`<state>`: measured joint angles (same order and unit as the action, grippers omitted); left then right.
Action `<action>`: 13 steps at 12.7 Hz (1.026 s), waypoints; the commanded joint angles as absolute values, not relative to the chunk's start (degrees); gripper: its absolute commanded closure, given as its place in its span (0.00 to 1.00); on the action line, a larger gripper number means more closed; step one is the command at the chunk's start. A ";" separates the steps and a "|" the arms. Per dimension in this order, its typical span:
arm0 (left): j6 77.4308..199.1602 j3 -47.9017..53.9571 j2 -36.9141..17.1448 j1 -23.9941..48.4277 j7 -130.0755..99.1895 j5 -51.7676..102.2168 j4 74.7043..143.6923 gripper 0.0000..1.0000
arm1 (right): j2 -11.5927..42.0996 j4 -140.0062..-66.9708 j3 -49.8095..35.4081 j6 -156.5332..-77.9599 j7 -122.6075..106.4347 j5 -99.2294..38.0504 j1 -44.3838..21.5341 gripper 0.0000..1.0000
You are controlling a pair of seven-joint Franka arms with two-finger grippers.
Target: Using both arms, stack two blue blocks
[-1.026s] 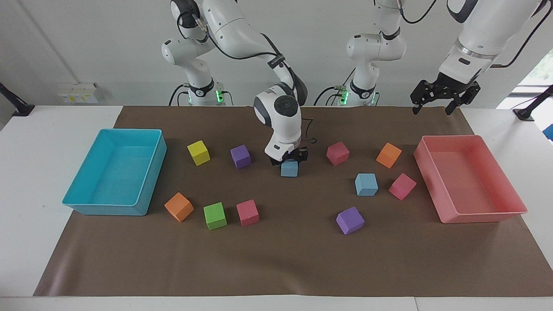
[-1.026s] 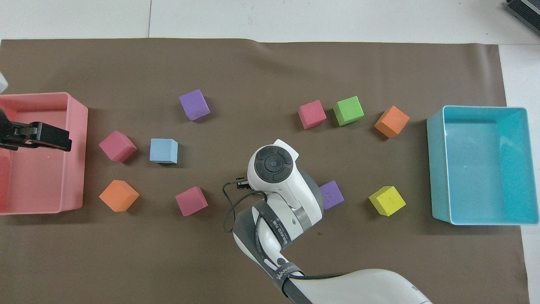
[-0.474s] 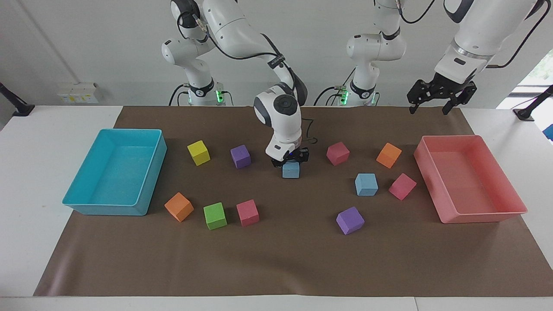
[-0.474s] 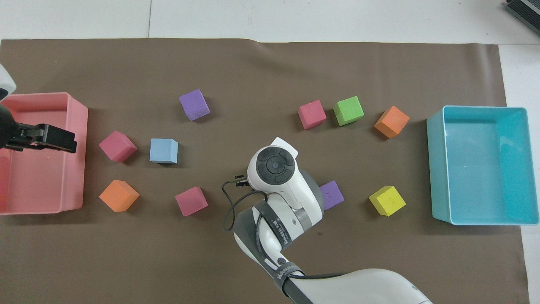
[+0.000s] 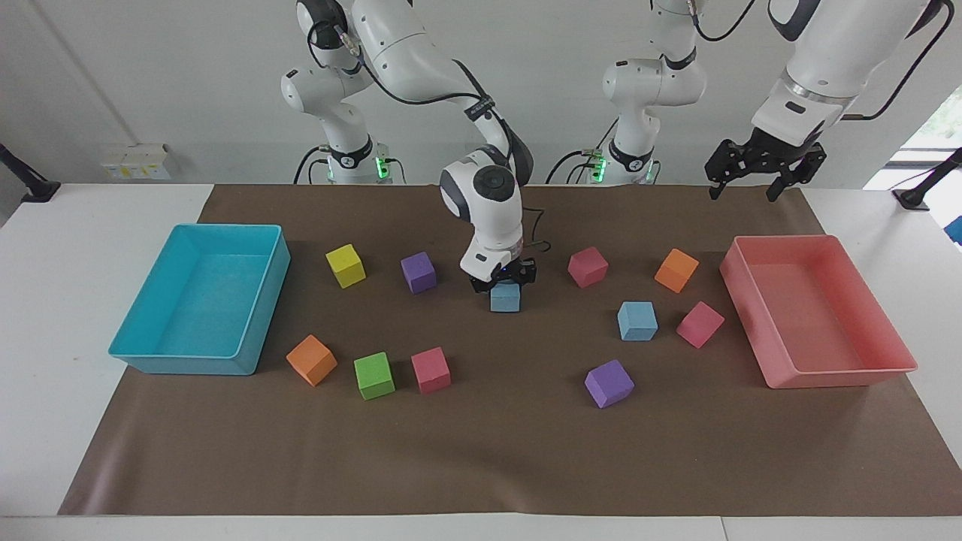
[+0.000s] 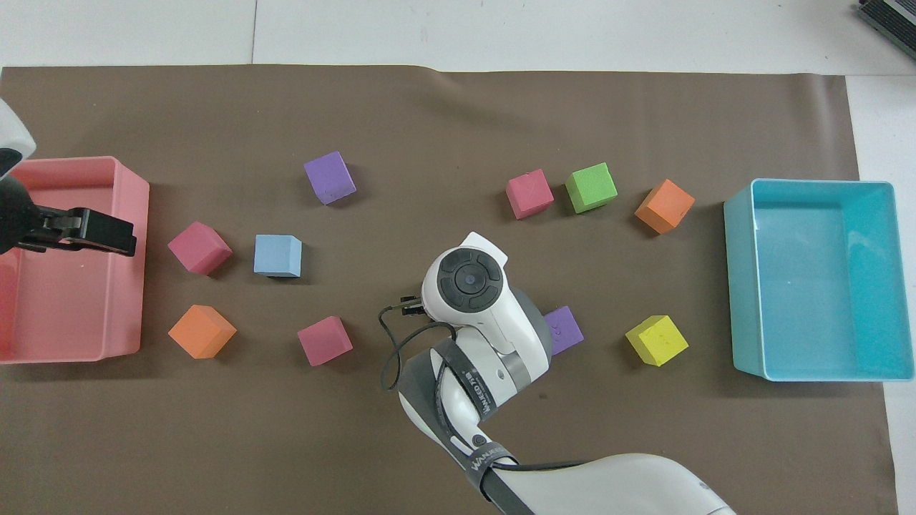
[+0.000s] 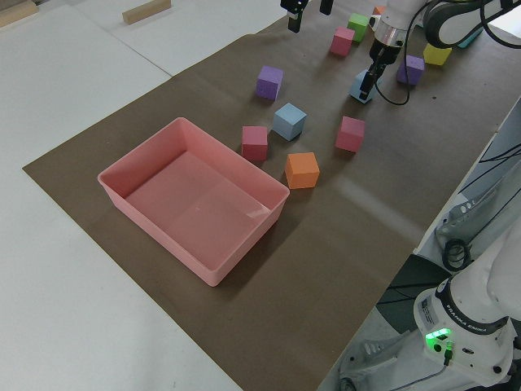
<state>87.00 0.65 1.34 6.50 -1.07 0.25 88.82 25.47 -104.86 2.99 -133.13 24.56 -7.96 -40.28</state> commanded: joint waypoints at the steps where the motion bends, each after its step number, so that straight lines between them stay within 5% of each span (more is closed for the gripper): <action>1: 89.99 0.53 2.03 7.20 -0.62 0.70 91.14 0.00 | 25.05 -105.64 2.99 -133.60 22.23 -10.02 -40.25 0.00; 4: 92.89 0.53 2.19 8.88 -0.79 0.70 93.51 0.00 | 24.18 -105.56 2.99 -133.16 22.41 -9.84 -40.43 0.00; 13: 98.34 0.53 1.76 12.13 -1.41 0.79 98.34 0.00 | 5.99 -108.46 3.34 -116.92 22.76 -8.87 -33.42 0.00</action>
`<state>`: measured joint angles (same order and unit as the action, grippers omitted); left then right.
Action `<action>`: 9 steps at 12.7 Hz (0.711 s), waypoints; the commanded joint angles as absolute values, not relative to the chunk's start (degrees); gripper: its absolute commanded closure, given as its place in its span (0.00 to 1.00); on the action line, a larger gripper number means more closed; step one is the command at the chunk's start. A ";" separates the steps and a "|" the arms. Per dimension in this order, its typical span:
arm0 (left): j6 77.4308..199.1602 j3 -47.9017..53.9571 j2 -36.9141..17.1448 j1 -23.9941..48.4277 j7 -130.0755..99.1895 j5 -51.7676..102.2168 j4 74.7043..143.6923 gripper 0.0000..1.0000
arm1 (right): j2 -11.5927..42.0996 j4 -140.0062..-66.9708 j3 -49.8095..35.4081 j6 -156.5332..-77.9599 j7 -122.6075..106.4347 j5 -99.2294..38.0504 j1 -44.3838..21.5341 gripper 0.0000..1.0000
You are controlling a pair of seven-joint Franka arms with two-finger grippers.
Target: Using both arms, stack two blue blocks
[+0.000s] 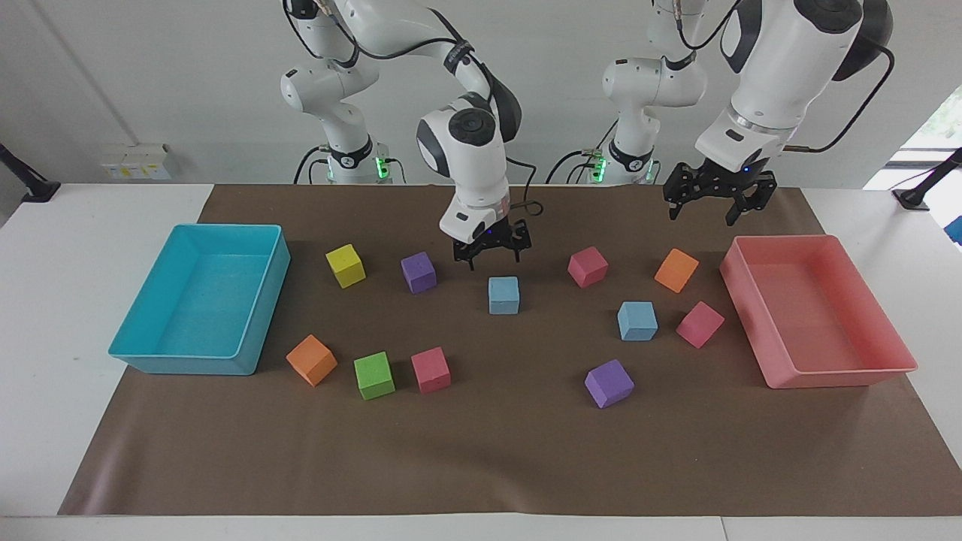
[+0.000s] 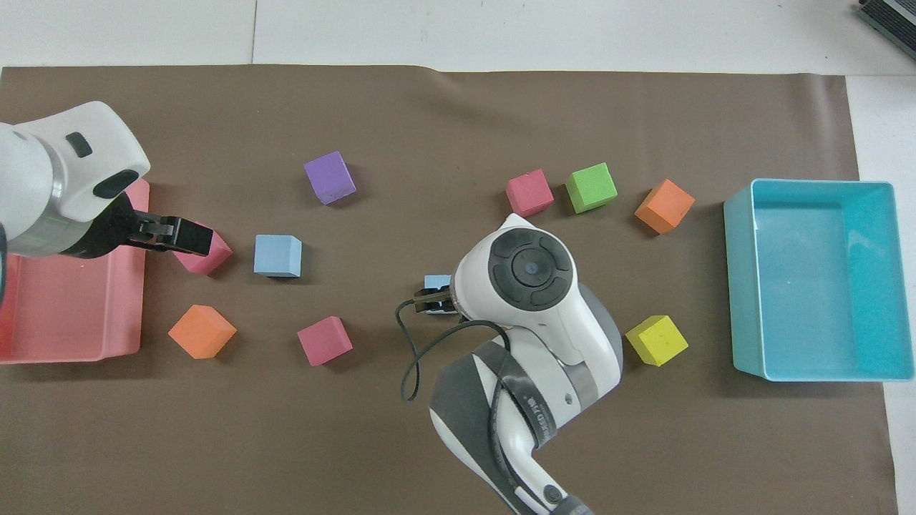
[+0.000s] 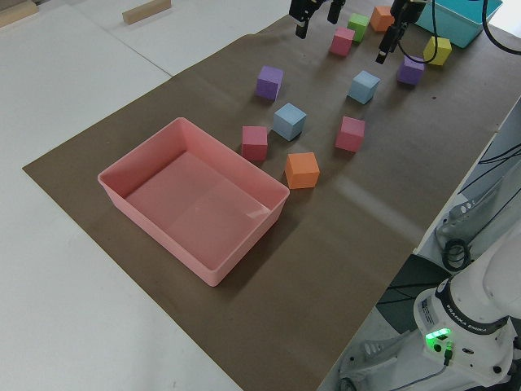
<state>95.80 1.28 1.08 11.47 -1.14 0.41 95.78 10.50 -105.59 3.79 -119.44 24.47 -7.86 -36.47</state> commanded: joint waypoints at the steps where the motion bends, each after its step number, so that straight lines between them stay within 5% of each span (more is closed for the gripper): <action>1: 100.09 0.53 1.76 12.13 -1.49 0.79 100.96 0.00 | 5.19 -108.46 3.17 -116.29 22.33 -9.49 -31.92 0.00; 7: 112.48 0.61 0.79 12.57 -1.76 0.88 110.55 0.00 | 8.95 -110.30 3.25 -123.57 4.78 -31.27 -26.55 0.00; 9: 116.52 0.62 -1.22 12.74 -1.76 0.88 111.97 0.00 | 11.42 -110.39 3.34 -123.93 -3.12 -38.20 -25.15 0.17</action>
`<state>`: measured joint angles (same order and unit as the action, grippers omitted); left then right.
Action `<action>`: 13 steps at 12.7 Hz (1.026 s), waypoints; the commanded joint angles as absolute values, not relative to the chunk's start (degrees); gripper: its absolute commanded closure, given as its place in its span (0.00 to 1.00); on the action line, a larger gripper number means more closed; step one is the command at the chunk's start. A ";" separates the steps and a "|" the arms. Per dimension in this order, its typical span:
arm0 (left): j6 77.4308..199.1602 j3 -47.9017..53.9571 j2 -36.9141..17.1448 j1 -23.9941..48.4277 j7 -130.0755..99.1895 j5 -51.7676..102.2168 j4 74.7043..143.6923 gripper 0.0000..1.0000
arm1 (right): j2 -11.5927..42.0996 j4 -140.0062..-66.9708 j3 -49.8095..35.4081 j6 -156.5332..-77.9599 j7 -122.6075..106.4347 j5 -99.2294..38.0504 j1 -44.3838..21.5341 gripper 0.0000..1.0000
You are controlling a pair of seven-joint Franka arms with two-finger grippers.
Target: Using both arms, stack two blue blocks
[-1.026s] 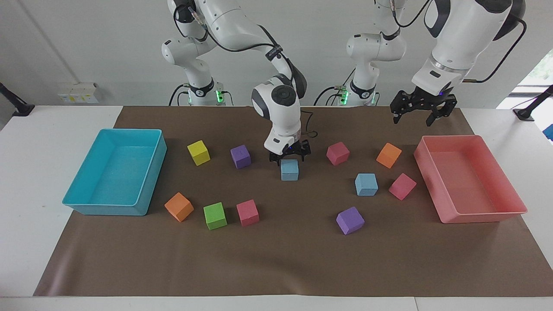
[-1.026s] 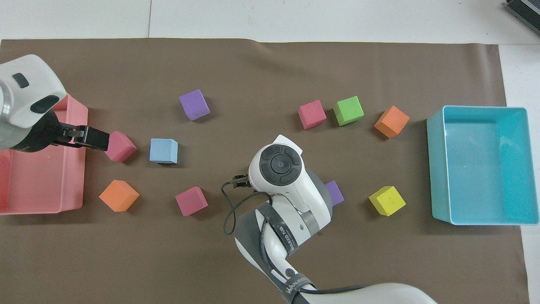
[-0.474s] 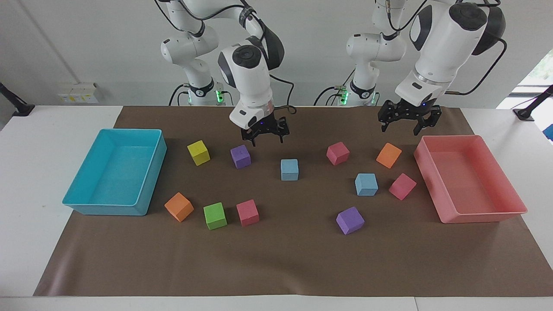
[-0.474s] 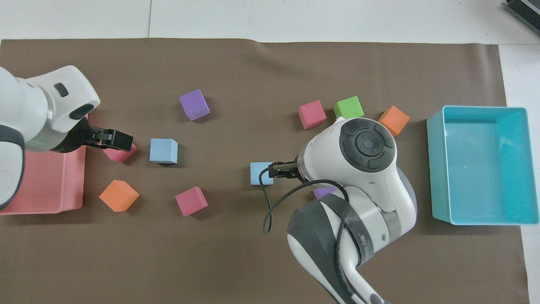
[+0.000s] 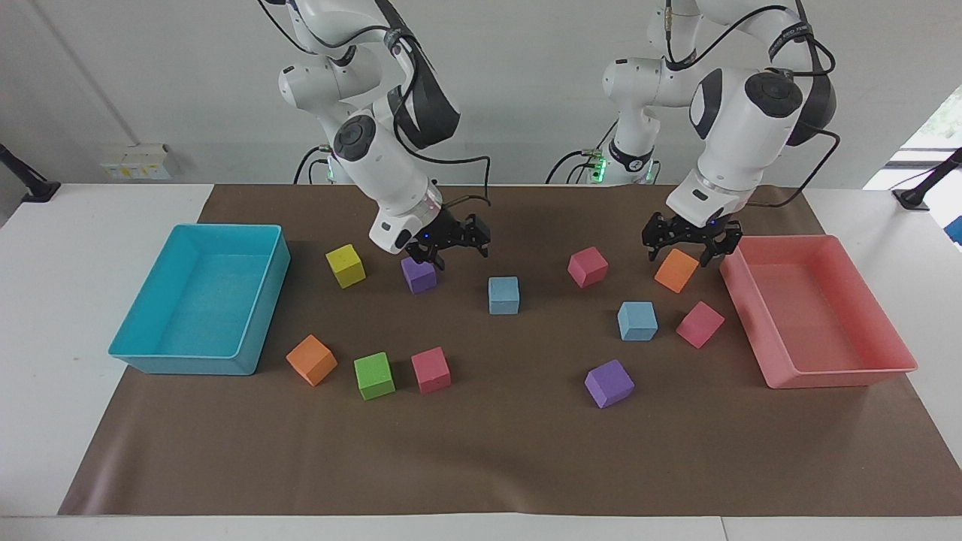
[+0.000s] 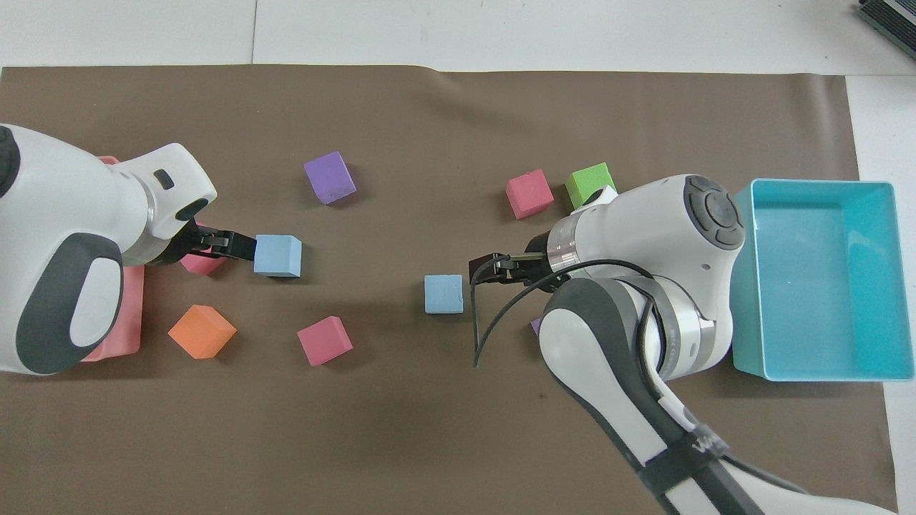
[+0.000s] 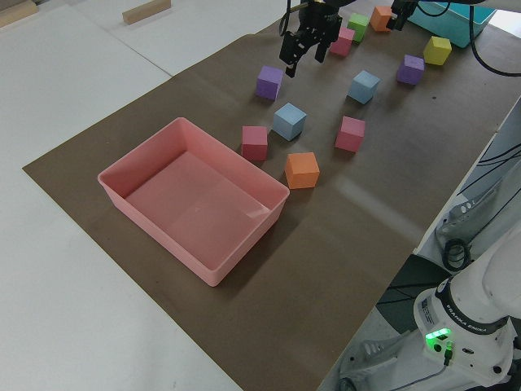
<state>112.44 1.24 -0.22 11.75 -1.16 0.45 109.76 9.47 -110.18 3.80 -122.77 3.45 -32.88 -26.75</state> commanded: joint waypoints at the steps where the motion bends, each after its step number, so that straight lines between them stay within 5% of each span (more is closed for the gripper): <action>1: 118.63 0.53 -2.71 13.27 -1.76 0.88 112.23 0.00 | 11.86 -110.65 3.25 -124.01 -6.99 -39.97 -24.09 0.36; 3: 121.89 0.53 -5.53 13.97 -1.85 0.88 112.24 0.00 | 12.30 -111.53 3.25 -124.01 -9.66 -41.91 -23.29 0.86; 4: 122.17 0.53 -5.71 14.06 -1.85 0.88 112.50 0.00 | 13.09 -112.14 3.25 -124.27 -11.23 -44.71 -22.94 1.00; 13: 135.09 0.53 -9.67 14.77 -2.02 0.88 119.70 0.00 | 20.91 -115.40 3.25 -126.04 -33.66 -65.82 -22.24 1.00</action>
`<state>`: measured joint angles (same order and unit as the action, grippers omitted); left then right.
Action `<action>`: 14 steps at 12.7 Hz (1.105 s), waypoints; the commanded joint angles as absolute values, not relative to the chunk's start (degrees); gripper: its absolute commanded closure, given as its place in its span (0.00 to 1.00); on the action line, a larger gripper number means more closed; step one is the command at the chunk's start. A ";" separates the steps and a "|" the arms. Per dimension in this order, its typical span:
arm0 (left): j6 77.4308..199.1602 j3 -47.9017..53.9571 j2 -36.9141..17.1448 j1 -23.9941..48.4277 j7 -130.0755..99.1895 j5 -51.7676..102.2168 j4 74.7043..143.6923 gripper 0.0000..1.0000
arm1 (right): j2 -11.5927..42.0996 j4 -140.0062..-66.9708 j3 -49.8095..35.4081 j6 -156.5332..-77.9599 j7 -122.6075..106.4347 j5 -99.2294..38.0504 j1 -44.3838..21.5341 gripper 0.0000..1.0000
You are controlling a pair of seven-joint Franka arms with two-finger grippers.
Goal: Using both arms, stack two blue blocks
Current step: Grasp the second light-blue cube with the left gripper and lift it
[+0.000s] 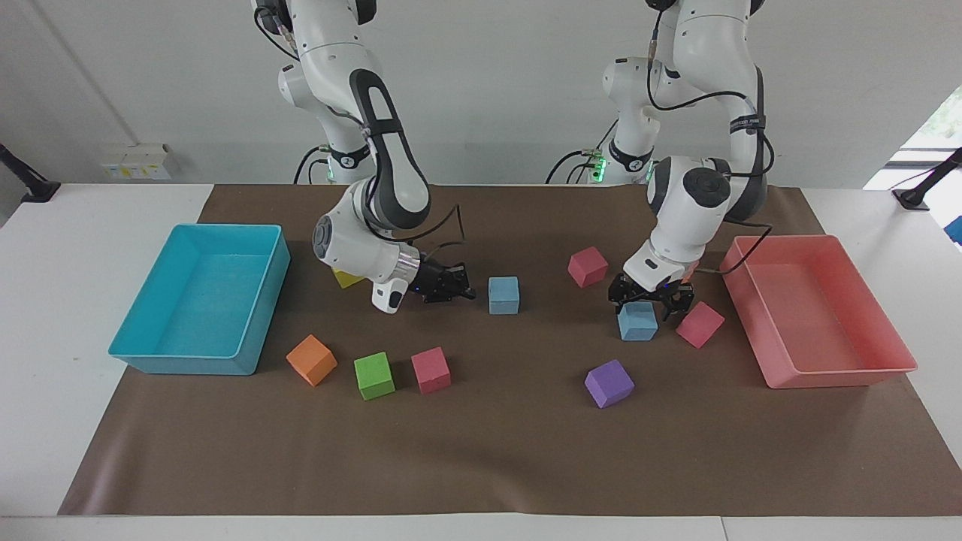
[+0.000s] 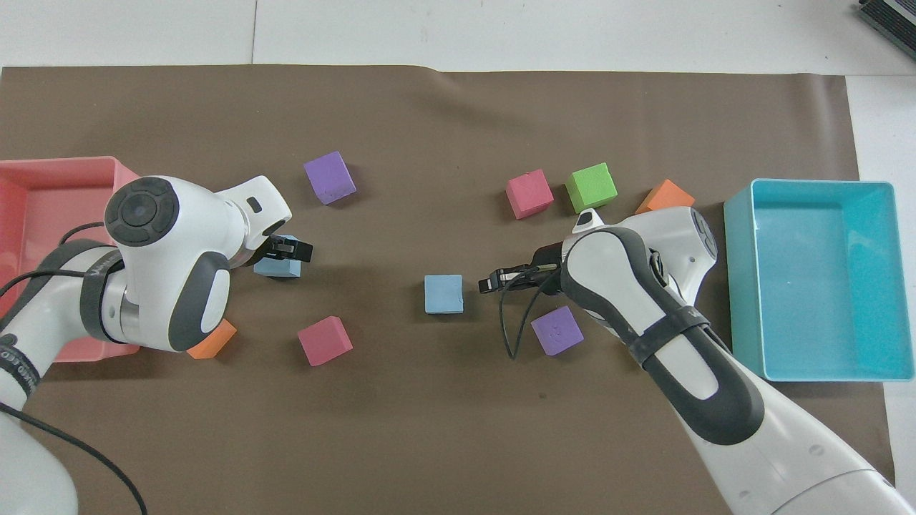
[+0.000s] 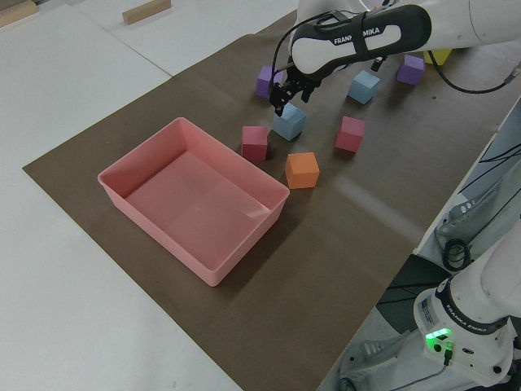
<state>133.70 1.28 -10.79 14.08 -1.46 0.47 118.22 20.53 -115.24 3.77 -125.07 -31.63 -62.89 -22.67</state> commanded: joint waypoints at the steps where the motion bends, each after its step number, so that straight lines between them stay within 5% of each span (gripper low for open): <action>1: 135.17 0.53 -10.02 14.85 -2.02 0.88 119.79 0.00 | 21.09 -115.57 3.25 -125.86 -33.66 -66.87 -22.06 1.00; 14: 137.37 0.53 -14.06 14.41 -1.93 0.88 120.50 0.00 | 21.88 -117.07 3.34 -126.30 -35.51 -71.81 -22.32 1.00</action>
<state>136.13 0.96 -14.32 13.99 -1.48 0.46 119.74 22.21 -116.16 3.75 -125.08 -33.01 -69.75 -22.69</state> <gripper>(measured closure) 0.000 0.991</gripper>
